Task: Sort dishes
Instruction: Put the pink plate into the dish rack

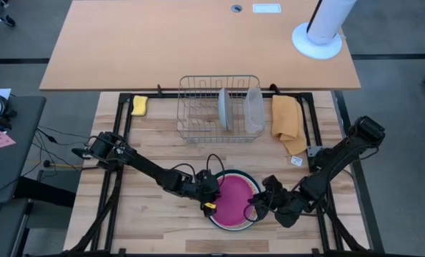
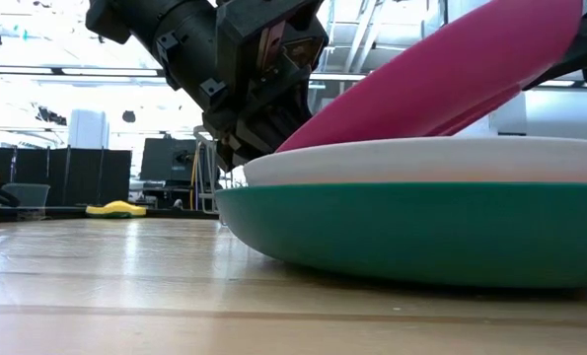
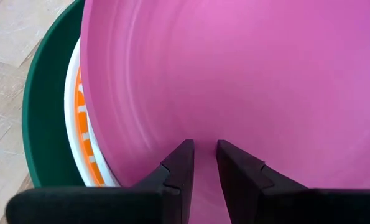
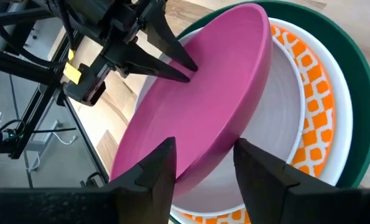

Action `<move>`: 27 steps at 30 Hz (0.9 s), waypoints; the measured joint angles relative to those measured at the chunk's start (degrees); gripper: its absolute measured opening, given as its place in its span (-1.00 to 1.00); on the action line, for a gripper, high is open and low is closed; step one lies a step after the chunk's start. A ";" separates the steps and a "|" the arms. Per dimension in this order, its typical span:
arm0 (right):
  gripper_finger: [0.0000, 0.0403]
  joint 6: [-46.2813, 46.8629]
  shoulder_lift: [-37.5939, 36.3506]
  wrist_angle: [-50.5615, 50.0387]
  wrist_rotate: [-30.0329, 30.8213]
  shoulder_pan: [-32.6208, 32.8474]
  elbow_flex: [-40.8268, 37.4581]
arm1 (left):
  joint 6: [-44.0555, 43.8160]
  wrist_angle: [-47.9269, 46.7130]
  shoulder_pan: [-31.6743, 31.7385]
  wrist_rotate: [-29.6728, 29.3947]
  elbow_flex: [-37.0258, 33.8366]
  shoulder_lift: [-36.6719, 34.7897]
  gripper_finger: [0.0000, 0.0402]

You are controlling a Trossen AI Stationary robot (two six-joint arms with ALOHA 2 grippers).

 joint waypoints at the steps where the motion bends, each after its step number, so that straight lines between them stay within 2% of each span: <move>1: -0.19 -0.06 0.00 -0.05 -0.50 -0.22 0.00 | -0.11 0.06 -0.01 0.00 0.00 0.00 -0.66; 10: -0.14 -3.50 0.00 -0.79 -4.61 -2.73 0.00 | -0.26 0.19 -0.12 -0.02 0.00 0.00 -0.66; 16: -0.19 -7.04 0.00 -2.38 -5.48 -4.74 0.00 | -0.12 1.20 -0.15 -0.02 0.00 0.00 -0.66; 20: -0.32 -8.89 0.00 -2.52 -6.37 -5.66 0.00 | 0.81 3.52 -0.17 -0.07 0.04 0.00 -0.66; 27: -0.69 -10.37 0.00 -4.48 -6.16 -5.85 -0.04 | 3.70 5.02 -0.33 0.42 1.39 -0.92 -0.66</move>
